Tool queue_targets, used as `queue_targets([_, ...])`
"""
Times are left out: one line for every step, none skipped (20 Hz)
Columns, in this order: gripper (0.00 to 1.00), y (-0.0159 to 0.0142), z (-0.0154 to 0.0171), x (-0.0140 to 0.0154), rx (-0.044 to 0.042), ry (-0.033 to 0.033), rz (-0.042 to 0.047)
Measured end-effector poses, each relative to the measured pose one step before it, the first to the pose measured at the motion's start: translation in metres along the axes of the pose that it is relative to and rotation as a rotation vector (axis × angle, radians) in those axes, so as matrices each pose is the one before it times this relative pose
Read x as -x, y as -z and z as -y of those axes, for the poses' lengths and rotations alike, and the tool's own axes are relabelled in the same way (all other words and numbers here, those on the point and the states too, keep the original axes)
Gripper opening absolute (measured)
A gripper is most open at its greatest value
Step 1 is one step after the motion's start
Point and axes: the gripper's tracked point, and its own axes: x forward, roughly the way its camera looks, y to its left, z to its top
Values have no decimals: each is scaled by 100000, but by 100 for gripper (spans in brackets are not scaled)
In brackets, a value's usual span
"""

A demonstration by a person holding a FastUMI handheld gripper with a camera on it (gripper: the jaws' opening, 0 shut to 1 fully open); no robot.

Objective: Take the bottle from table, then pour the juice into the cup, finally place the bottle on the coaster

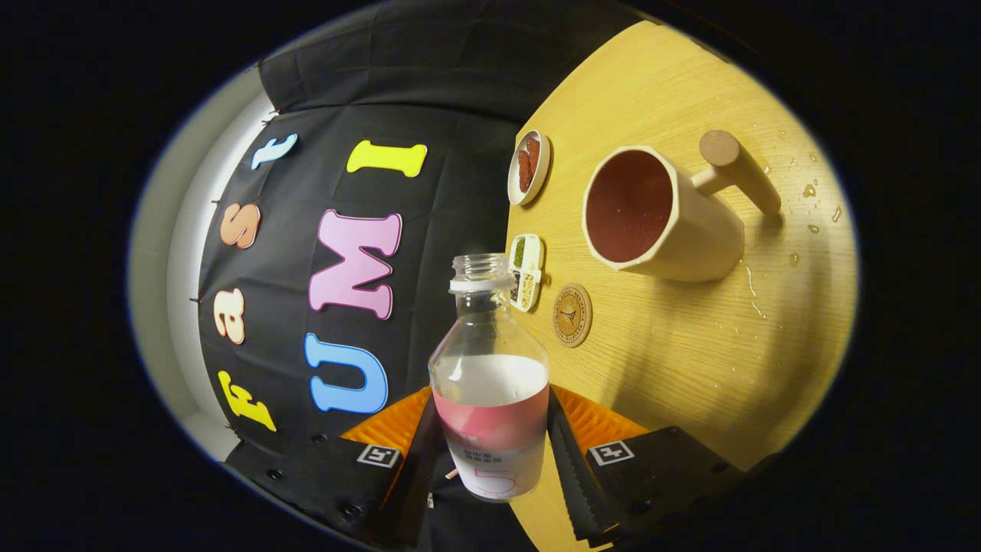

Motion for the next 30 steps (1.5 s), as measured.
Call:
queue_targets([74, -9, 35, 91, -1497, 132, 328])
queue_targets([74, -178, 56, -88, -1661, 58, 90])
queue_targets([74, -66, 71, 42, -1960, -24, -5])
queue_targets([74, -57, 20, -103, -2487, -263, -69])
queue_targets([74, -90, -32, 187, -2482, -325, -174])
queue_targets([74, -80, 142, 4, -2209, -227, -99])
queue_targets([74, -213, 142, 67, -2205, -240, 333])
queue_targets([74, -284, 104, 2, -2124, -219, 887])
queue_targets([74, -389, 23, -63, -1937, -84, 986])
queue_targets([74, -290, 103, 8, -1620, -66, 879])
queue_targets([74, -215, 31, 43, -1365, 42, 747])
queue_targets([74, -250, 57, -17, -1461, -167, 710])
queue_targets([74, -253, -72, 50, -1734, -318, 766])
queue_targets([74, -238, 67, -81, -1717, -154, 468])
queue_targets([74, -165, -16, 30, -1568, -73, 478])
queue_targets([74, -230, 86, -31, -1347, 79, 416])
queue_targets([74, -124, 85, 19, -1148, 202, 267])
queue_targets([74, -66, 94, 14, -880, 296, 100])
queue_targets([74, -53, 90, -12, -368, 573, -151])
queue_targets([74, -13, 200, -41, 148, 545, -280])
queue_targets([74, 57, 41, 13, 164, 300, -532])
queue_targets([74, 90, 86, 16, -114, 296, -620])
queue_targets([74, 97, 60, -46, -429, 49, -642])
queue_targets([74, 83, 51, -21, -526, 221, -445])
queue_targets([74, 56, 67, 0, -460, 246, -170])
queue_targets([74, 30, 23, -55, -481, 130, -52])
queue_targets([74, 120, -124, 23, -671, -146, 33])
queue_targets([74, 58, -103, -58, -832, -353, 103])
queue_targets([74, 101, -151, -33, -1009, -456, 36])
queue_targets([74, 92, -147, -10, -937, -317, 62])
